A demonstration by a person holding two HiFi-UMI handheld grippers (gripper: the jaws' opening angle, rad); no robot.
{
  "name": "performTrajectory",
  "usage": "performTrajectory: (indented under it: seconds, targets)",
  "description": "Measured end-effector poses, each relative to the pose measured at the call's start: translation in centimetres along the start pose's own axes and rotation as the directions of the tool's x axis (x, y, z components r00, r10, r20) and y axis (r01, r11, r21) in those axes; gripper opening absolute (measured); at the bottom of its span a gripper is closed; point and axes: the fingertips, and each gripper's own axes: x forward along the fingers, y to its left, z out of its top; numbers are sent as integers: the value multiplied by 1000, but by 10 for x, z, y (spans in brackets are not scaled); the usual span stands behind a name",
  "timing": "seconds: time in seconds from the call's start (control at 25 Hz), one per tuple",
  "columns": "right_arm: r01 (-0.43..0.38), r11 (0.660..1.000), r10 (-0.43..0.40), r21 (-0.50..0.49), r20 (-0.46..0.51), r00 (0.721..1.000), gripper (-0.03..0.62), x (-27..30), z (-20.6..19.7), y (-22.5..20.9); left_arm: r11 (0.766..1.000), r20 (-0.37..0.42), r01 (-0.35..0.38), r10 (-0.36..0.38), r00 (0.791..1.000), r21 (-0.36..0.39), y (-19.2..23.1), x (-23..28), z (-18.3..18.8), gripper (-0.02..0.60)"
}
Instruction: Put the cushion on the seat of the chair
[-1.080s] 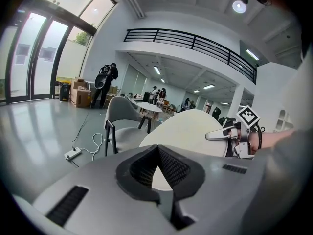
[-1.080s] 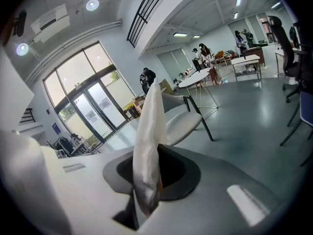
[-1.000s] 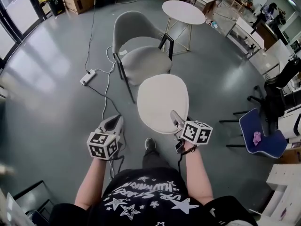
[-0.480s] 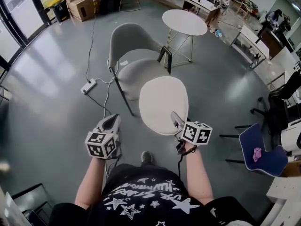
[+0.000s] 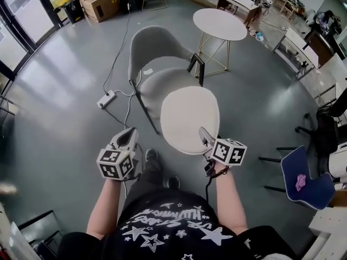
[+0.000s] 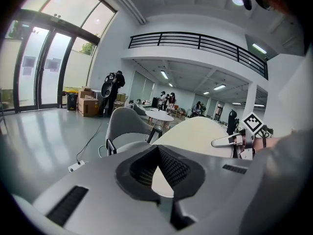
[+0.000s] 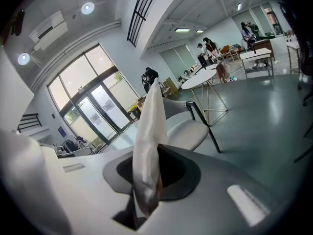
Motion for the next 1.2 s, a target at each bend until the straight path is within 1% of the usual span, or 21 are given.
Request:
performTrajectory:
  seconds: [0.12, 0.2, 0.28, 0.44, 0.6, 0.76, 0.92, 1.08, 1.2]
  targets:
    - [13, 1000, -13, -12, -13, 1000, 57, 14, 6, 1, 1000, -22, 18, -18, 1000, -8, 15, 21, -2, 8]
    - [32, 999, -32, -14, -15, 999, 57, 25, 14, -1, 999, -33, 41, -42, 999, -22, 24, 37, 0, 8]
    - [57, 998, -58, -9, -12, 998, 57, 39, 26, -5, 998, -46, 64, -65, 997, -20, 35, 53, 7, 8]
    - [96, 995, -96, -17, -21, 995, 57, 76, 50, -5, 995, -63, 99, -101, 993, -22, 62, 88, 24, 8]
    - [109, 993, -111, -33, -44, 993, 57, 121, 64, 7, 991, -83, 129, -131, 988, -28, 93, 118, 32, 8]
    - [106, 993, -110, -58, -74, 991, 55, 159, 77, 25, 990, -84, 130, -135, 987, -60, 126, 136, 43, 8]
    - [127, 987, -136, -94, -98, 986, 57, 186, 85, 35, 990, -93, 121, -128, 987, -70, 157, 147, 49, 8]
    - [153, 976, -177, -157, -150, 973, 55, 201, 84, 35, 990, -99, 110, -119, 988, -92, 179, 158, 49, 8]
    - [156, 972, -186, -177, -171, 967, 57, 213, 89, 31, 989, -104, 93, -105, 989, -114, 188, 166, 47, 8]
